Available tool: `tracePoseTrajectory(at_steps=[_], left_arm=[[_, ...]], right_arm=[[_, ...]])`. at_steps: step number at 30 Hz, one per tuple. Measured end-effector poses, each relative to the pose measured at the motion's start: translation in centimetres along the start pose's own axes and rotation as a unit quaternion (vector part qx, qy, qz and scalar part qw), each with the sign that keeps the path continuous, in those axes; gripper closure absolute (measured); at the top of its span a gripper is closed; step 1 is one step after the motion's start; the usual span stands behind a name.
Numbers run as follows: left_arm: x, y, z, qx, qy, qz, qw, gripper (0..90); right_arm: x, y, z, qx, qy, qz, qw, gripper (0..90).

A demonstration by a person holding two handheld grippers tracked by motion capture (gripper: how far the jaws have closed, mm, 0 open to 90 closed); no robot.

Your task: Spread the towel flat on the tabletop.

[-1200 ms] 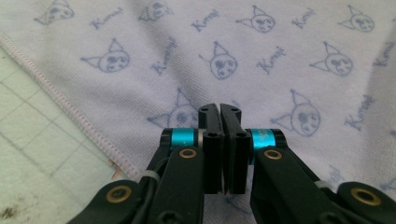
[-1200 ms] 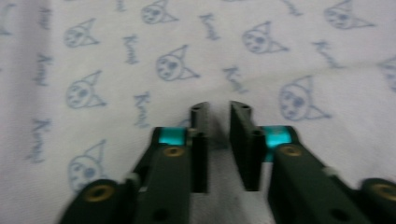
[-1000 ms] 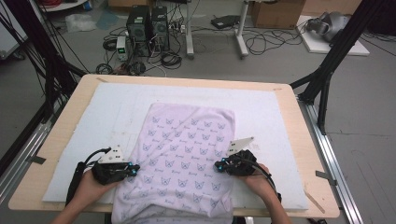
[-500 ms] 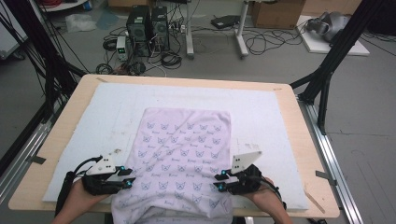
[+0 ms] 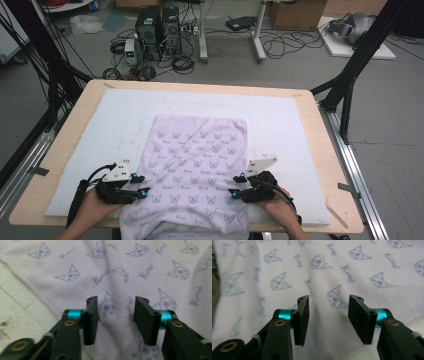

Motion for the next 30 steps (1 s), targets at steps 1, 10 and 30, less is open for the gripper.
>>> tracePoseTrajectory(at_steps=[1, 10, 30], left_arm=[[-0.2, 0.0, -0.1, 0.005, 0.002, -0.005, 1.0000, 72.0], [-2.4, -3.0, -0.8, -0.057, 0.013, 0.005, 0.9983, 86.5], [-3.1, -4.9, 0.3, -0.096, 0.036, 0.010, 0.9947, 64.6]], right_arm=[[-0.1, 0.1, -0.3, 0.009, -0.003, 0.011, 0.9999, 66.2], [-2.7, 1.4, 0.5, 0.070, -0.012, 0.044, 0.9965, 86.9], [-4.1, 2.8, 2.8, 0.066, 0.069, 0.019, 0.9953, 72.8]])
Point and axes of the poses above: each handheld gripper's, and its own axes: z roughly backward along the jaws, x roughly out of its underside, y roughly to its right, the point moved 6 cm from there along -z, roughly forward along the jaws, and after that the axes turned 11 degrees about -z, right-handed, at the moved point
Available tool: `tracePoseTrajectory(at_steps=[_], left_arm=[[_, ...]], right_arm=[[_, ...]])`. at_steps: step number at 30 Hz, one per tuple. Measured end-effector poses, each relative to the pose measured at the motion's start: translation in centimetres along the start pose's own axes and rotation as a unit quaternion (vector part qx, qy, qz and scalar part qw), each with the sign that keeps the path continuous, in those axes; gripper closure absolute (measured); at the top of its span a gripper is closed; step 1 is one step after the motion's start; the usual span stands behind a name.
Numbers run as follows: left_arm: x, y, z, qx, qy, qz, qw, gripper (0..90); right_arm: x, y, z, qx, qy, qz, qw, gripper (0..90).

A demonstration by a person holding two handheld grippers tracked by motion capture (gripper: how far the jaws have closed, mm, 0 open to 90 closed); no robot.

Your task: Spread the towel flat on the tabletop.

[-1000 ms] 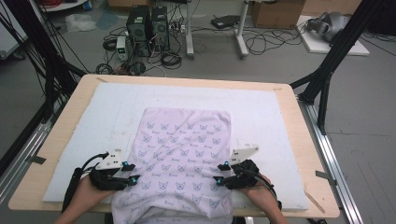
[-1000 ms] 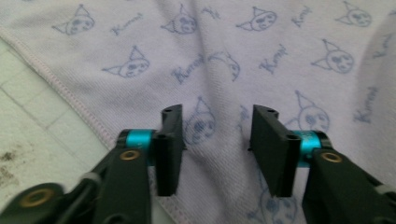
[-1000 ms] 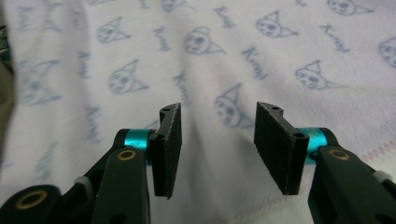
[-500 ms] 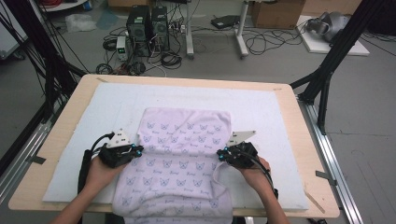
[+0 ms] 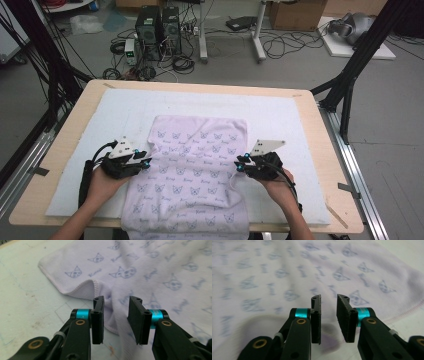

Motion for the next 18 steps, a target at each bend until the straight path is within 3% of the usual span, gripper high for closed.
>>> tracePoseTrajectory(at_steps=[6, 10, 14, 18], left_arm=[[0.2, 2.9, 2.9, 0.028, 0.022, -0.024, 0.9991, 61.5], [0.6, 4.3, 3.0, 0.051, 0.021, -0.032, 0.9979, 60.6], [1.3, 4.8, 1.7, 0.065, 0.008, -0.029, 0.9974, 58.4], [2.0, 4.6, 1.0, 0.067, -0.006, -0.024, 0.9975, 58.2]], right_arm=[[0.6, -5.1, 2.4, -0.046, 0.023, 0.058, 0.9970, 69.9], [0.5, -7.7, 2.4, -0.069, 0.015, 0.092, 0.9932, 70.0], [1.4, -7.7, 0.0, -0.079, -0.024, 0.093, 0.9923, 70.2], [3.0, -6.4, -1.7, -0.057, -0.072, 0.091, 0.9916, 80.4]])
Point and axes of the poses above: each handheld gripper's, and its own axes: z roughly backward along the jaws, x roughly out of its underside, y roughly to its right, the point moved 6 cm from there along -z, roughly forward along the jaws, and after that the axes turned 11 degrees about -z, right-handed, at the moved point
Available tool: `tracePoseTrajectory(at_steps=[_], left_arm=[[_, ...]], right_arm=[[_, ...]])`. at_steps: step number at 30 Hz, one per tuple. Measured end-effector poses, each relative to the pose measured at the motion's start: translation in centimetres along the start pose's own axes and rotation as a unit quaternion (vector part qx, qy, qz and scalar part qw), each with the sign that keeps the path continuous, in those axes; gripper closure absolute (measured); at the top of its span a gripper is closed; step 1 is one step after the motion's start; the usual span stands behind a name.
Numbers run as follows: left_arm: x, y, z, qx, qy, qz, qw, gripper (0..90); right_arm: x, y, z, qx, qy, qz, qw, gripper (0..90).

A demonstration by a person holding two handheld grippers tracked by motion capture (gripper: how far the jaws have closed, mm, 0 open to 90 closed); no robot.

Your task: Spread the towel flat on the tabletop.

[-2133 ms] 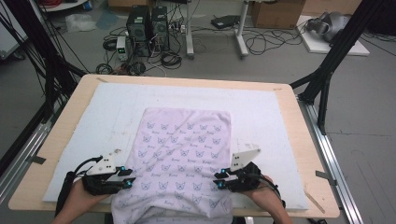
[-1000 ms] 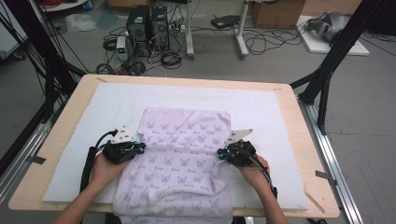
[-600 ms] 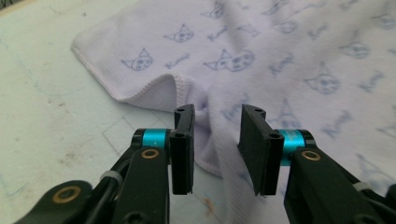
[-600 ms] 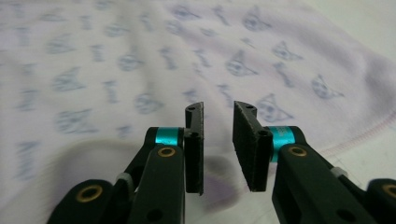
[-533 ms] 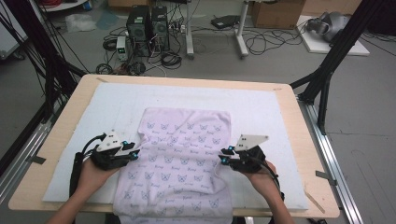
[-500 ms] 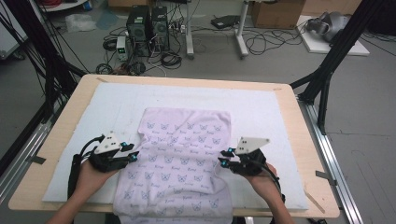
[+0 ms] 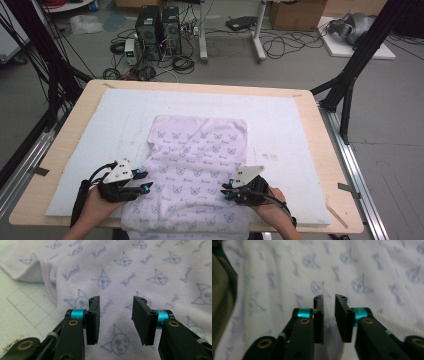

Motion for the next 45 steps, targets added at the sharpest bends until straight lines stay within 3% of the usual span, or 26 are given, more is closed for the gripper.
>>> tracePoseTrajectory(at_steps=[5, 9, 15, 18, 21, 25, 29, 31, 33, 35, 40, 45], left_arm=[[0.9, -0.4, 0.0, -0.002, -0.014, 0.007, 0.9999, 58.4], [1.4, -0.4, -0.2, 0.000, -0.023, 0.011, 0.9997, 58.2], [1.2, -0.4, 0.5, -0.006, -0.022, 0.009, 0.9997, 58.2], [0.9, -0.2, 1.1, -0.006, -0.012, 0.005, 0.9999, 58.1], [0.4, 0.3, 1.6, 0.002, 0.002, 0.002, 1.0000, 58.0], [0.1, 1.0, 1.4, 0.019, 0.004, -0.009, 0.9998, 58.0], [0.8, 1.7, 0.1, 0.045, -0.018, -0.012, 0.9988, 58.0], [0.9, 1.8, -0.1, 0.054, -0.016, -0.011, 0.9983, 60.2], [0.9, 2.0, 0.0, 0.062, -0.016, -0.017, 0.9978, 74.2], [0.8, 2.4, 0.1, 0.063, -0.016, -0.024, 0.9976, 86.4], [1.0, 3.4, 1.1, 0.074, -0.018, -0.024, 0.9968, 87.8], [0.8, 5.9, 3.9, 0.087, -0.004, -0.041, 0.9953, 87.6]], right_arm=[[2.3, 1.2, 0.9, 0.013, -0.008, -0.036, 0.9992, 82.0], [3.4, 1.6, 1.7, 0.021, -0.014, -0.046, 0.9986, 81.2], [3.8, 1.8, 2.8, 0.031, -0.009, -0.056, 0.9979, 78.3], [3.1, 1.6, 3.7, 0.032, 0.008, -0.053, 0.9980, 78.1], [1.3, 0.2, 4.5, 0.002, 0.047, -0.028, 0.9985, 77.5], [-0.3, -0.8, 3.7, -0.016, 0.040, 0.004, 0.9991, 73.2], [0.4, -0.2, 1.3, -0.032, 0.007, -0.005, 0.9994, 68.5], [0.9, 0.2, 0.2, -0.035, -0.008, -0.012, 0.9993, 68.5], [1.4, 0.5, -0.7, -0.043, -0.013, -0.019, 0.9988, 72.9], [1.4, 0.5, -0.8, -0.061, -0.002, -0.038, 0.9974, 87.0], [1.6, -0.4, -0.3, -0.072, -0.008, -0.026, 0.9970, 88.3], [1.9, -3.5, 1.5, -0.098, -0.006, -0.010, 0.9951, 88.2]])
Point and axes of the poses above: each handheld gripper's, and its own axes: z roughly backward along the jaws, x roughly out of its underside, y roughly to its right, the point moved 6 cm from there along -z, roughly forward along the jaws, and after that the axes turned 11 degrees about -z, right-handed, at the moved point
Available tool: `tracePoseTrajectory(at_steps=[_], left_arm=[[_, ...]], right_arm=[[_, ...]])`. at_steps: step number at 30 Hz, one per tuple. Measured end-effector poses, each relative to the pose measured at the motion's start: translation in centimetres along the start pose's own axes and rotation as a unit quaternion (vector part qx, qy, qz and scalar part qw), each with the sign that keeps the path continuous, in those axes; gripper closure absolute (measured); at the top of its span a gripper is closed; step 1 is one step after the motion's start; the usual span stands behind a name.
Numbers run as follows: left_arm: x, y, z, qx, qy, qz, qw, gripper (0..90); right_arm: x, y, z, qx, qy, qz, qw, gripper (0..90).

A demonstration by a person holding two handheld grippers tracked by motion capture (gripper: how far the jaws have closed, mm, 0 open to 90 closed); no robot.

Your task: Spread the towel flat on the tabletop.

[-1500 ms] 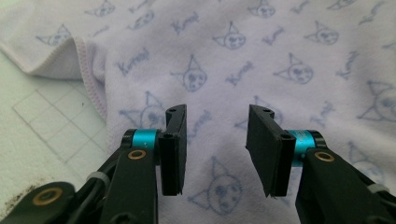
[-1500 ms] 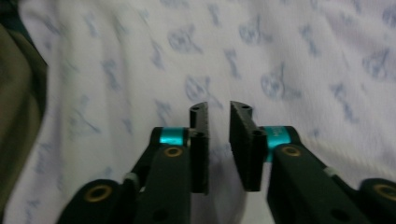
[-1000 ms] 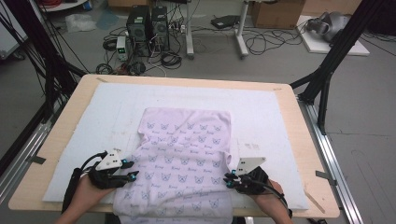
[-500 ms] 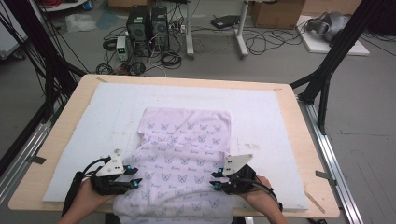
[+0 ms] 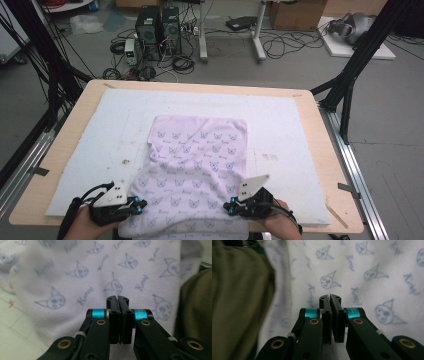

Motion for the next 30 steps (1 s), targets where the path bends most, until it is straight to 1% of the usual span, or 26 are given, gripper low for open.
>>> tracePoseTrajectory(at_steps=[1, 2, 3, 4, 5, 6, 7, 9, 11, 12, 13, 14, 15, 16, 17, 18, 19, 20, 22, 24, 25, 26, 27, 28, 29, 30], left_arm=[[-0.3, 0.5, 0.5, 0.000, 0.012, -0.001, 0.9999, 86.3], [-0.6, 0.7, 1.0, -0.004, 0.021, -0.003, 0.9998, 81.0], [-0.7, 0.7, 1.1, -0.007, 0.027, -0.001, 0.9996, 73.9], [-0.9, 0.4, 1.1, -0.015, 0.029, -0.006, 0.9995, 71.4], [-1.0, 0.1, 1.0, -0.020, 0.026, -0.009, 0.9994, 68.5], [-1.1, -0.4, 0.6, -0.027, 0.025, -0.008, 0.9993, 67.0], [-1.1, -0.8, 0.4, -0.030, 0.024, -0.010, 0.9992, 65.3], [-1.1, -1.7, -0.6, -0.035, 0.019, -0.005, 0.9992, 64.5], [-0.6, -2.7, -1.6, -0.036, -0.001, -0.006, 0.9993, 63.1], [-0.2, -3.1, -2.1, -0.033, -0.012, 0.001, 0.9994, 63.1], [0.2, -3.4, -2.6, -0.029, -0.022, 0.004, 0.9993, 63.4], [0.4, -3.4, -2.9, -0.022, -0.015, 0.009, 0.9996, 67.8], [0.5, -3.4, -2.8, -0.013, -0.009, 0.012, 0.9998, 73.9], [0.5, -3.3, -2.7, -0.011, -0.012, 0.012, 0.9998, 82.0], [0.4, -3.1, -2.6, -0.012, -0.015, 0.009, 0.9998, 86.8], [0.5, -2.9, -2.4, -0.010, -0.019, 0.012, 0.9997, 87.4], [0.6, -2.7, -2.1, -0.007, -0.023, 0.010, 0.9996, 87.9], [0.8, -2.3, -1.7, -0.007, -0.021, 0.013, 0.9997, 88.1], [1.1, -1.5, -0.7, -0.004, -0.018, 0.012, 0.9998, 88.1], [1.2, -1.0, 0.3, -0.005, -0.008, 0.009, 0.9999, 87.2], [1.2, -0.9, 0.7, -0.012, -0.004, 0.011, 0.9999, 83.8], [1.1, -1.0, 0.9, -0.018, -0.003, 0.015, 0.9997, 73.6], [1.0, -1.2, 0.9, -0.023, -0.003, 0.017, 0.9996, 67.4], [1.0, -1.6, 0.9, -0.028, -0.003, 0.017, 0.9995, 64.2], [0.9, -1.8, 0.7, -0.030, -0.002, 0.020, 0.9993, 62.1], [1.0, -2.1, 0.4, -0.027, -0.006, 0.018, 0.9995, 61.5]], right_arm=[[-0.1, -0.9, 0.4, -0.013, 0.006, 0.006, 0.9999, 87.7], [-0.3, -1.8, 0.9, -0.023, 0.015, 0.010, 0.9996, 86.3], [-0.7, -2.4, 1.6, -0.032, 0.027, 0.013, 0.9990, 83.6], [-0.9, -2.6, 1.9, -0.031, 0.035, 0.016, 0.9988, 82.1], [-1.4, -2.4, 2.3, -0.014, 0.038, 0.021, 0.9989, 79.4], [-1.5, -2.1, 2.4, -0.002, 0.034, 0.022, 0.9992, 78.5], [-1.7, -1.3, 2.3, 0.011, 0.030, 0.020, 0.9993, 77.0], [-1.7, -0.3, 1.9, 0.019, 0.027, 0.012, 0.9994, 74.3], [-1.1, 0.9, 1.0, 0.028, 0.009, 0.008, 0.9995, 70.5], [-0.8, 1.3, 0.6, 0.031, 0.003, 0.002, 0.9995, 70.2], [-0.4, 1.8, 0.3, 0.035, -0.003, 0.001, 0.9994, 70.1], [-0.1, 2.2, 0.0, 0.038, -0.006, -0.005, 0.9992, 70.0], [0.3, 2.5, -0.2, 0.039, -0.006, -0.012, 0.9992, 70.5], [0.6, 2.7, -0.4, 0.041, -0.009, -0.016, 0.9990, 71.4], [0.8, 2.7, -0.4, 0.039, -0.001, -0.017, 0.9991, 72.7], [0.9, 2.8, -0.4, 0.037, 0.004, -0.021, 0.9991, 75.0], [1.0, 2.7, -0.3, 0.035, 0.003, -0.025, 0.9991, 78.9], [1.0, 2.6, -0.2, 0.030, 0.000, -0.021, 0.9993, 80.9], [1.1, 2.2, -0.1, 0.023, -0.007, -0.014, 0.9996, 78.9], [1.2, 1.7, 0.2, 0.018, -0.003, -0.011, 0.9998, 76.5], [1.1, 1.7, 0.4, 0.022, 0.003, -0.011, 0.9997, 75.3], [0.9, 1.8, 0.6, 0.029, 0.007, -0.012, 0.9995, 74.4], [0.8, 2.0, 0.7, 0.033, 0.013, -0.016, 0.9993, 72.9], [0.7, 2.3, 0.8, 0.039, 0.016, -0.023, 0.9988, 71.8], [0.5, 2.5, 0.8, 0.037, 0.021, -0.028, 0.9987, 71.8], [0.5, 2.6, 0.8, 0.032, 0.023, -0.033, 0.9987, 71.7]])
Point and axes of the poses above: each handheld gripper's, and its own axes: z roughly backward along the jaws, x roughly out of its underside, y roughly to its right, the point moved 6 cm from there along -z, roughly forward along the jaws, and after that the axes turned 11 degrees about -z, right-handed, at the moved point
